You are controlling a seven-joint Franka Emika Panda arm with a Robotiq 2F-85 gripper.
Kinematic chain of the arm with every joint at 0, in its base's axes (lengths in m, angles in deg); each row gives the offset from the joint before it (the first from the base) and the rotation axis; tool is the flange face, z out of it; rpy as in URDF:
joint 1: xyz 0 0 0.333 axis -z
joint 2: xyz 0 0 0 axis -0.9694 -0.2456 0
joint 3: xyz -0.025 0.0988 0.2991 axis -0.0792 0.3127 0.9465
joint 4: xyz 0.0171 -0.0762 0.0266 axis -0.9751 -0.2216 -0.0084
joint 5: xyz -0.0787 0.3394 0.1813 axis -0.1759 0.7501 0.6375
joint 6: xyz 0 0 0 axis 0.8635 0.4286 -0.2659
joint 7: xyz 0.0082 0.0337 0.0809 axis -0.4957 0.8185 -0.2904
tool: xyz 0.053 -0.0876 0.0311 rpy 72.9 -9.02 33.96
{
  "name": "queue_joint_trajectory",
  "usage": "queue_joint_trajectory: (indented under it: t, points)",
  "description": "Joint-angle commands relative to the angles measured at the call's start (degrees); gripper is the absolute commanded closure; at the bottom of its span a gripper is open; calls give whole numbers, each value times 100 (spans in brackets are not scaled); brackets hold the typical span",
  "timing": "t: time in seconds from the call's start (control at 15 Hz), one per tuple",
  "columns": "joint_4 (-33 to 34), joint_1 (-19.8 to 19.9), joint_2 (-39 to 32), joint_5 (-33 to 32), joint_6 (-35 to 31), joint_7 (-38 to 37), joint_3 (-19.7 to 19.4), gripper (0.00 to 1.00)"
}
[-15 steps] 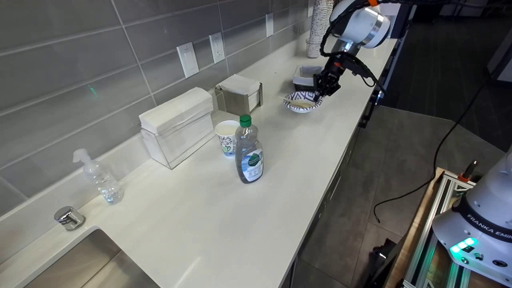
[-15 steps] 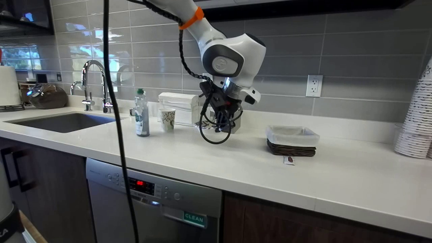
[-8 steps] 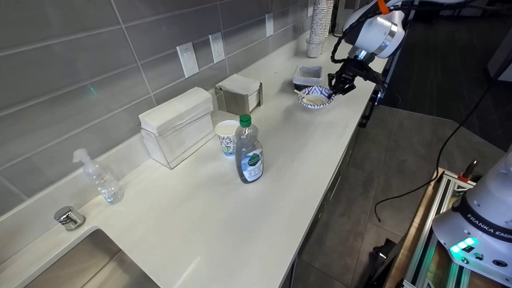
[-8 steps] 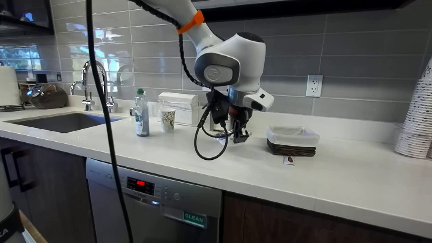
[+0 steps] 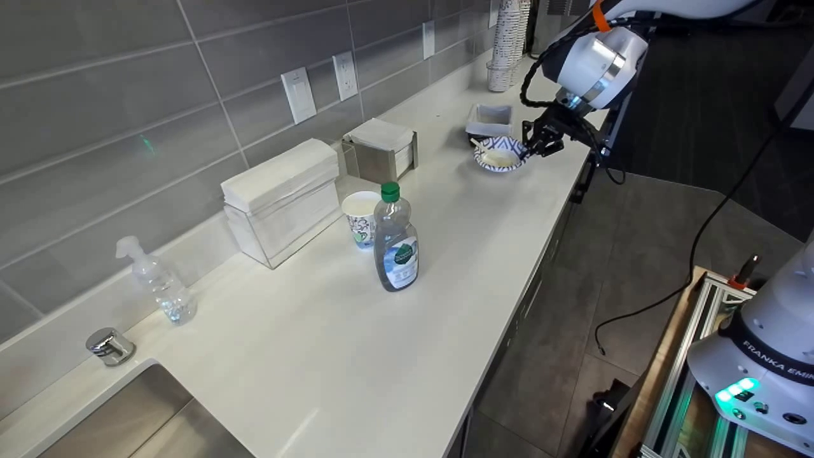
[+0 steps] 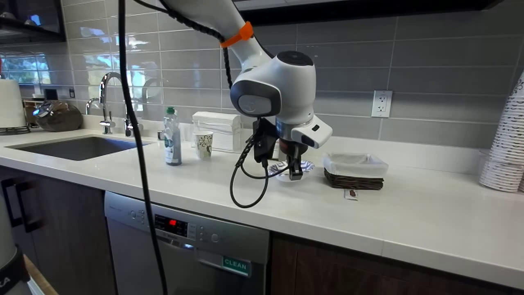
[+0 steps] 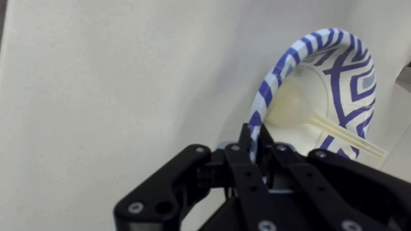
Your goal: Move the plate to the right
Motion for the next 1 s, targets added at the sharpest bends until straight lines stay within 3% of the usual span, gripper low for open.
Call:
queue_joint_trajectory:
  t: [0.0,0.07,0.33,0.47,0.67,0.73,0.93]
  points:
    - [33,76,-174,546,-92,322,74,99]
    - [39,76,-189,602,-58,341,65,76]
    - [133,42,52,435,116,422,33,48]
    - [147,-27,330,-121,324,286,-44,33]
    - [235,-136,726,-1498,897,-325,-150,9]
    - [324,-156,806,-1991,1321,-530,-163,2]
    - [781,-260,1045,-2989,2424,-834,-50,0]
